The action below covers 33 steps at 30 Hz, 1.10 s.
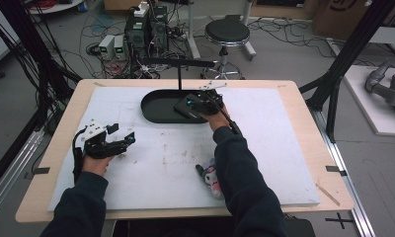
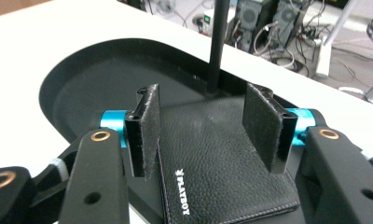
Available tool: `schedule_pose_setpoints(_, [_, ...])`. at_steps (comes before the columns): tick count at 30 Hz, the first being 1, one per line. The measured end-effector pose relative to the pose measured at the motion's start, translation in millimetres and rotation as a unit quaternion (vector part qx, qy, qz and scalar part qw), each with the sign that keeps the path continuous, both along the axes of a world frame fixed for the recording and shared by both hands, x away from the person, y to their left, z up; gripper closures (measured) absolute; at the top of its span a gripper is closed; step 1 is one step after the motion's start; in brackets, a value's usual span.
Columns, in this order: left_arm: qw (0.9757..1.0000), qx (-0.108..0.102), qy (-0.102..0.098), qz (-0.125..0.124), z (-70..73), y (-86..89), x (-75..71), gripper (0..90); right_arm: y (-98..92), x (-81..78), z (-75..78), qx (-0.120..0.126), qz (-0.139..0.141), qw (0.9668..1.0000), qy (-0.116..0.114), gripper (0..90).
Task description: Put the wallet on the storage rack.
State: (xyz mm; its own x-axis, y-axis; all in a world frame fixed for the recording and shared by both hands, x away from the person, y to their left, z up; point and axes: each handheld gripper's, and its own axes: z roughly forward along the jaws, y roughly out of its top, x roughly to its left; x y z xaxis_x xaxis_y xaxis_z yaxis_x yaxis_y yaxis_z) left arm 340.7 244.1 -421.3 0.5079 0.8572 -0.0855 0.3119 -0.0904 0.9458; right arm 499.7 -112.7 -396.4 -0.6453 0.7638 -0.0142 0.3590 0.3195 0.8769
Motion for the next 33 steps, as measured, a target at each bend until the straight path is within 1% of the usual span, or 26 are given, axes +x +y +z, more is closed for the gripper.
schedule_pose_setpoints(1, [1.0, 0.0, 0.001, -0.001, 0.2, 0.2, 0.0, 24.2, -3.3, -2.2, 2.8, -0.001, 0.0, 1.0, -0.004, 49.5])
schedule_pose_setpoints(2, [1.0, 0.0, 0.0, 0.0, 0.2, 0.5, -0.1, 24.2, -7.1, -4.0, 5.3, -0.007, 0.001, 0.9999, -0.01, 49.5])
schedule_pose_setpoints(4, [1.0, -0.002, 0.0, 0.0, 0.1, 0.2, -0.6, 24.2, -17.3, -7.7, 10.0, -0.014, 0.003, 0.9998, -0.01, 47.9])
schedule_pose_setpoints(7, [1.0, -0.003, -0.001, -0.001, -0.1, 0.5, -0.5, 24.2, -35.1, -12.4, 17.2, -0.023, 0.014, 0.9995, 0.017, 42.2])
schedule_pose_setpoints(8, [1.0, -0.006, 0.0, -0.001, -0.3, 0.3, -0.5, 24.2, -41.1, -15.4, 19.9, -0.031, 0.019, 0.9991, 0.021, 41.3])
schedule_pose_setpoints(9, [1.0, -0.005, 0.001, -0.002, -0.4, 0.5, -0.3, 24.2, -47.2, -19.5, 22.3, -0.038, 0.024, 0.9988, 0.019, 40.3])
schedule_pose_setpoints(11, [1.0, -0.003, 0.002, -0.002, -0.7, 0.2, 0.0, 24.2, -61.3, -32.4, 25.1, -0.051, 0.028, 0.9983, -0.003, 38.4])
schedule_pose_setpoints(12, [1.0, -0.003, 0.002, -0.002, -0.8, 0.1, -0.2, 24.2, -68.9, -38.9, 25.5, -0.056, 0.025, 0.9981, -0.004, 34.4])
schedule_pose_setpoints(13, [1.0, -0.002, 0.002, -0.003, -0.6, -0.1, -0.3, 24.2, -75.8, -43.3, 26.0, -0.064, 0.019, 0.9977, 0.012, 28.7])
schedule_pose_setpoints(14, [1.0, -0.004, 0.001, -0.002, -0.5, -0.4, -0.7, 24.1, -83.6, -49.0, 25.1, -0.064, 0.014, 0.9977, 0.016, 27.6])
schedule_pose_setpoints(15, [1.0, -0.004, 0.001, -0.002, -0.4, -0.4, -0.8, 24.2, -92.2, -56.3, 23.5, -0.06, 0.014, 0.998, 0.012, 27.2])
schedule_pose_setpoints(17, [1.0, -0.004, 0.0, -0.002, -0.1, 0.3, -0.9, 24.1, -104.4, -66.8, 23.0, -0.085, 0.0, 0.9957, 0.036, 24.0])
schedule_pose_setpoints(18, [1.0, -0.007, 0.001, -0.001, -0.2, 0.3, -1.0, 24.2, -111.6, -74.1, 21.8, -0.079, 0.0, 0.9963, 0.034, 23.6])
schedule_pose_setpoints(19, [1.0, -0.005, 0.001, -0.001, -0.1, 0.9, -1.1, 24.2, -119.0, -81.5, 20.4, -0.07, 0.007, 0.997, 0.03, 23.0])
schedule_pose_setpoints(21, [1.0, -0.005, 0.002, -0.002, -0.1, 1.3, -1.3, 24.2, -130.6, -95.0, 17.6, -0.068, -0.002, 0.9973, 0.028, 23.0])
schedule_pose_setpoints(24, [1.0, -0.006, 0.002, -0.001, -0.4, 0.7, -1.1, 24.2, -145.8, -111.5, 12.5, -0.056, -0.013, 0.9981, 0.024, 22.4])
schedule_pose_setpoints(26, [1.0, -0.006, 0.002, -0.001, -0.5, 0.6, -0.9, 24.2, -152.6, -120.1, 8.7, -0.055, -0.019, 0.9981, 0.022, 22.4])
schedule_pose_setpoints(27, [1.0, -0.006, 0.002, 0.0, -0.5, 0.7, -0.9, 24.2, -154.7, -123.8, 6.7, -0.061, -0.023, 0.9977, 0.02, 22.4])
schedule_pose_setpoints(29, [1.0, -0.006, 0.002, 0.001, 0.1, 0.4, -1.7, 24.2, -156.6, -130.3, 2.7, -0.077, -0.037, 0.9963, 0.006, 22.4])
schedule_pose_setpoints(31, [1.0, -0.005, 0.001, 0.003, 0.7, 0.2, -2.6, 24.2, -157.6, -134.5, -1.6, -0.083, -0.042, 0.9957, -0.001, 22.4])
schedule_pose_setpoints(33, [1.0, -0.004, -0.001, 0.003, 1.0, 0.1, -2.9, 24.2, -157.6, -137.3, -5.1, -0.078, -0.04, 0.9961, 0.005, 22.4])
